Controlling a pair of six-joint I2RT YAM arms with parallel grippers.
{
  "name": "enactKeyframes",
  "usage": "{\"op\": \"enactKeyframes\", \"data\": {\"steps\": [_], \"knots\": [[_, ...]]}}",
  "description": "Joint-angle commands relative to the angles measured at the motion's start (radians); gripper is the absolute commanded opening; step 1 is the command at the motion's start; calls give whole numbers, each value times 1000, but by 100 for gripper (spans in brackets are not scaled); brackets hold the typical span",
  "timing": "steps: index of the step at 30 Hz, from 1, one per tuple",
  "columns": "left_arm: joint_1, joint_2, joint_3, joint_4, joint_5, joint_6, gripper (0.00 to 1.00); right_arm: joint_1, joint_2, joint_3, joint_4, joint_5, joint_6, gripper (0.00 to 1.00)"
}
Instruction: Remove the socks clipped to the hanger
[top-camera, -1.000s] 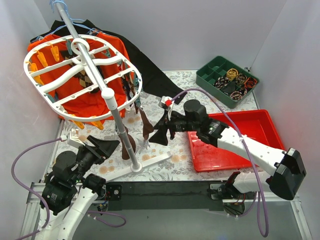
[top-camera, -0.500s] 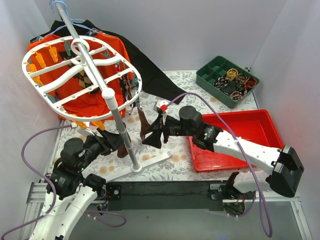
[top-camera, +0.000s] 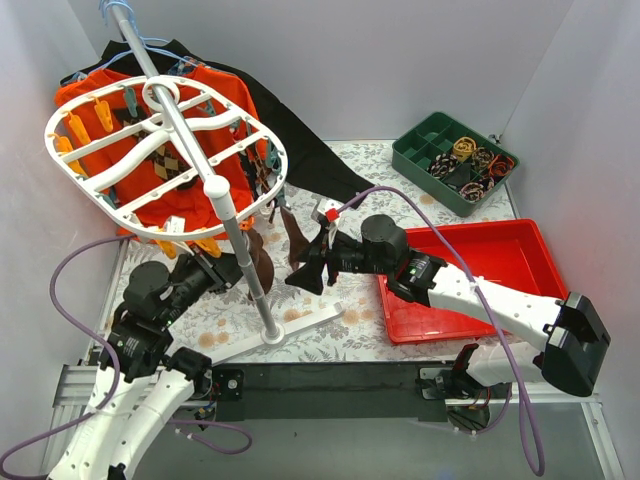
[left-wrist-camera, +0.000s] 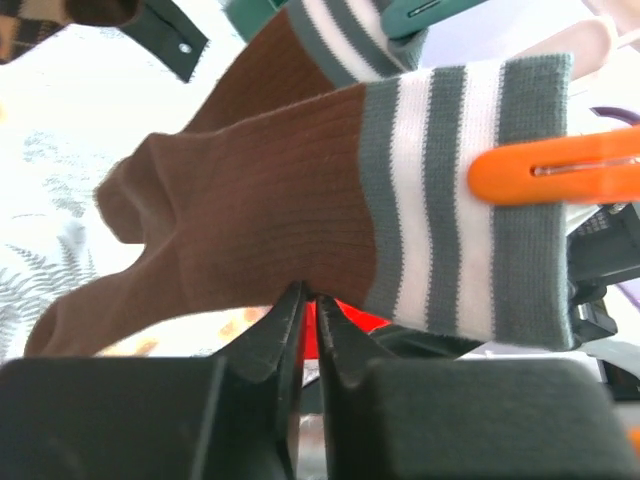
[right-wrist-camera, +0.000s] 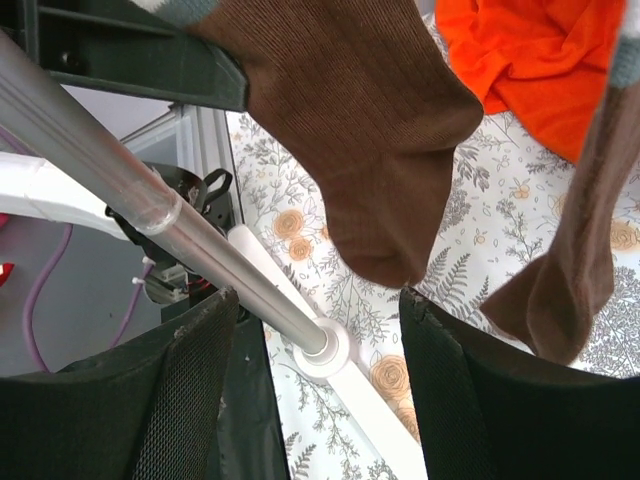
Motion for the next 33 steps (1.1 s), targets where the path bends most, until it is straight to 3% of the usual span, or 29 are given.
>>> {"op": "enactKeyframes", "data": {"steps": [1,3,14,26,33], "knots": [[-2,53,-11,89,91,-23,4,0,9,15,84,13,11,69],[-2,76,-16,118,120,-27,0,0,15,16,93,11,11,68],[-2,91,-25,142,198,-56,0,24,73,13,191,4,-3,73],[-2,146,19,155,295,-107,0,78,116,-51,300,125,-21,79],[-2,132,9,156,292,-126,0,89,148,-36,348,215,10,74]]}}
